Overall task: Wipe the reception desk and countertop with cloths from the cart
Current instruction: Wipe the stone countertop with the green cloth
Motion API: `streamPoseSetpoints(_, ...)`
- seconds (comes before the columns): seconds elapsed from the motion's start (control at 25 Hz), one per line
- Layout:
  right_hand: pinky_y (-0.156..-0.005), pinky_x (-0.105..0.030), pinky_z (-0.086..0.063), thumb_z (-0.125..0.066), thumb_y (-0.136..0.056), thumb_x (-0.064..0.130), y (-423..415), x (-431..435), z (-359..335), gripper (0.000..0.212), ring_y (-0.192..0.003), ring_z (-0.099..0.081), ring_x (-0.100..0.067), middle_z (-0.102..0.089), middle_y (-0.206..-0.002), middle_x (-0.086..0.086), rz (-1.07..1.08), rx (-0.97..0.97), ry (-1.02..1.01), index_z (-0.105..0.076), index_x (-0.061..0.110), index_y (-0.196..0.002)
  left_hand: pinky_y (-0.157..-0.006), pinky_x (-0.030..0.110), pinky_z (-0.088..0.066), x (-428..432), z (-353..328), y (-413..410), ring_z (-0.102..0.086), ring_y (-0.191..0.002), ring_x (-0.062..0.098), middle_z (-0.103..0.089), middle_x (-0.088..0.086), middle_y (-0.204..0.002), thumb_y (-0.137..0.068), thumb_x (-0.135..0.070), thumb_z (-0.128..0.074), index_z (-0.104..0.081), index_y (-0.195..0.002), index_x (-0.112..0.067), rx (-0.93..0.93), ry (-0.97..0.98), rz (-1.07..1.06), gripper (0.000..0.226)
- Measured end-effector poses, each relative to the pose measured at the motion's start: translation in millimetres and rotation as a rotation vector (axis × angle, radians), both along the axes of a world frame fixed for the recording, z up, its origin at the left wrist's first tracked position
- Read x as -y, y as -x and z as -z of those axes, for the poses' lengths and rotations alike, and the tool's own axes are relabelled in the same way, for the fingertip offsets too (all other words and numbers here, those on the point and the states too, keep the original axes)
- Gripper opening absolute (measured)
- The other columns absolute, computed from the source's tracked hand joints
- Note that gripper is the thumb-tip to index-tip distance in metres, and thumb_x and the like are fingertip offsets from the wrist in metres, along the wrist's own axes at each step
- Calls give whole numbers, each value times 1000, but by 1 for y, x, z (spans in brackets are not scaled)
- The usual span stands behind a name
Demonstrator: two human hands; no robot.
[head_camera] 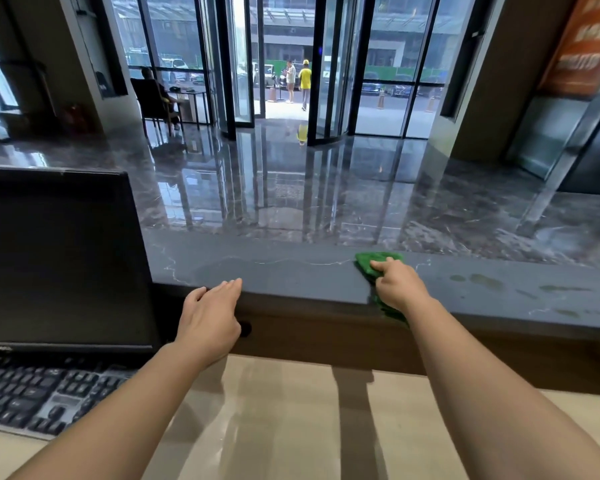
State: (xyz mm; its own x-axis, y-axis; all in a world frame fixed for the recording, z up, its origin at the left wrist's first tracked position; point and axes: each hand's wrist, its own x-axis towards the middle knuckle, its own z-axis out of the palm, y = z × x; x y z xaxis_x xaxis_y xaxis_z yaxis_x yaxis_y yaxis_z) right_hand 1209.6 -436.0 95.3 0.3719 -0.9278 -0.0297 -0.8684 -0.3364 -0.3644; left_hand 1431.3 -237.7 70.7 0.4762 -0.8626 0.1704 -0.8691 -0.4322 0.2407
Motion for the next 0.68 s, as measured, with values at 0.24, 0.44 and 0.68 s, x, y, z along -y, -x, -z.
streamPoseSetpoints(0.24, -112, -43, -29, -42, -93, 9, 7, 25, 5, 43, -138, -31, -33, -45, -143, -15, 294, -52, 16, -54, 15, -134, -120, 32, -4, -8, -2, -16, -12, -146, 5, -20, -8, -159, -90, -3, -42, -24, -151, -25, 50, -54, 47, 67)
streamPoseSetpoints(0.44, -110, -41, -29, -42, -93, 10, -57, 19, 3, 40, -134, -35, -32, -45, -142, -16, 192, -101, 51, -56, 14, -130, -120, 30, 0, -9, 0, -34, -8, -146, 2, -16, -11, -159, -89, -1, -40, -21, -152, -28, 5, -63, 131, 71)
streamPoseSetpoints(0.68, -115, -38, -23, -40, -96, 10, -191, -26, 2, 51, -141, -29, -28, -33, -153, -13, -227, -30, 32, -44, 21, -145, -115, 23, 9, -12, -1, -45, -3, -144, -6, -12, -17, -159, -85, 3, -41, -19, -152, -32, -26, -48, 201, 79)
